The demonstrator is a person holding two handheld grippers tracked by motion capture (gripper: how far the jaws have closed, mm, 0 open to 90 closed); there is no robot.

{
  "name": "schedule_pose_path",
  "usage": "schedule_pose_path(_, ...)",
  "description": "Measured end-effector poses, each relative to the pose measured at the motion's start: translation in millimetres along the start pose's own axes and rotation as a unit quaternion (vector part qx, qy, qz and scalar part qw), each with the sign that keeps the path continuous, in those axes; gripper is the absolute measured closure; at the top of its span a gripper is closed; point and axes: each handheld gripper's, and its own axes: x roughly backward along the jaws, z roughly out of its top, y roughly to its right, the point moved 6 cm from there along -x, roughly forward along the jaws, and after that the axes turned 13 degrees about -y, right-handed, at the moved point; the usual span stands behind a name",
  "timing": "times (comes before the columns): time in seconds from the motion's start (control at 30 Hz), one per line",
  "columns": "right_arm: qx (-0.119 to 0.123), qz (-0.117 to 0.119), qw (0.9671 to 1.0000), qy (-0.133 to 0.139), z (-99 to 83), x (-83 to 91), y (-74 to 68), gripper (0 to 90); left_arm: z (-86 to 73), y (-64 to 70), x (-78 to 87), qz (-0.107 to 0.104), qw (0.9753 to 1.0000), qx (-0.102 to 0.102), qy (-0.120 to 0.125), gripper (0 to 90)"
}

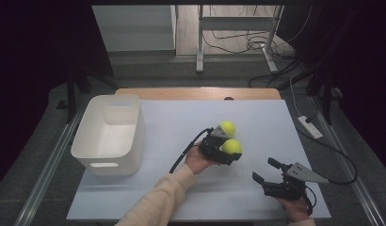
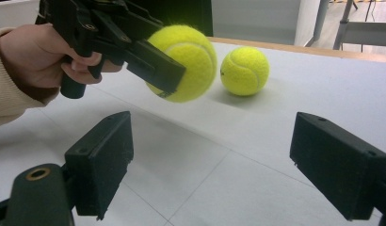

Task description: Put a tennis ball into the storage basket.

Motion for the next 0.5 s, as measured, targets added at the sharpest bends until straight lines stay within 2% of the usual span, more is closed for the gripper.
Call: schedule_pose_path(0.5,0.005,0.0,1.0,-0.004,1.1,-3.3,-2.3,14.0,-5.7,-6.0,29.4,0.01,0.9997,0.007,0.02,26.5)
